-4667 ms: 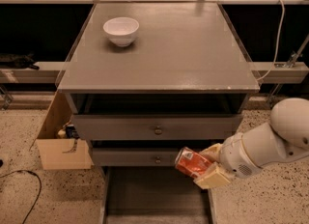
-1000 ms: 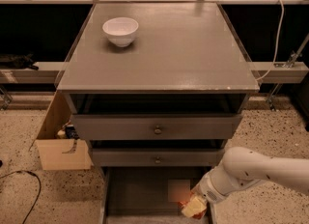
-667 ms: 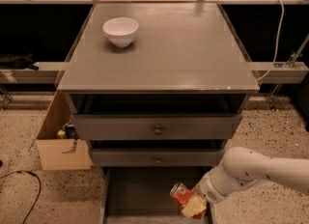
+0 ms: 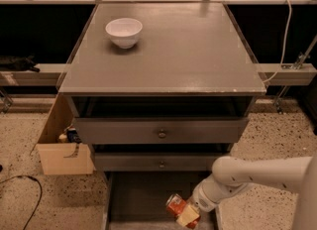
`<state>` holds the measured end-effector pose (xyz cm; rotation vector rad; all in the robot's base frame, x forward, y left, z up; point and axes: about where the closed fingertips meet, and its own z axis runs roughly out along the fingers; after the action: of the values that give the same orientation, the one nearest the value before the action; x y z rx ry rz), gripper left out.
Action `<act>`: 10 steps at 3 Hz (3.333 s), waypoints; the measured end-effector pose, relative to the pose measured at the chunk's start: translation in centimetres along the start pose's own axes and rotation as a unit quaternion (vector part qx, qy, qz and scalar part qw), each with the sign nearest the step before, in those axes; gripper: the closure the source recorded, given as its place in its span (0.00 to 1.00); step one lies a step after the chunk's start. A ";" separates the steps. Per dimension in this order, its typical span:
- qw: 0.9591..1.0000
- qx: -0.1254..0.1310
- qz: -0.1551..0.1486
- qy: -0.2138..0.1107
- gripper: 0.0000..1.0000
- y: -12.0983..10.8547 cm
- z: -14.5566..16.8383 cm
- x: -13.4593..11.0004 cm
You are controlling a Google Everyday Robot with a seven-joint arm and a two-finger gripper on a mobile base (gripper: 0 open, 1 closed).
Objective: Place coke can into bottom drawer
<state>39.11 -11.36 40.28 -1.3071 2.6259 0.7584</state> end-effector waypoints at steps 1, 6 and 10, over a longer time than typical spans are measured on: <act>1.000 -0.014 0.016 0.012 1.00 -1.4 4.3 0.7; 0.999 0.022 0.038 -0.023 1.00 -6.3 9.0 -0.4; 0.996 0.047 0.041 -0.056 1.00 -9.4 12.3 -1.2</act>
Offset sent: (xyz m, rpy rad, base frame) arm 0.0046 0.0057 -0.0301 -0.0078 0.0267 -0.0080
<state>45.71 -9.31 26.39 -1.1064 2.6039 0.6888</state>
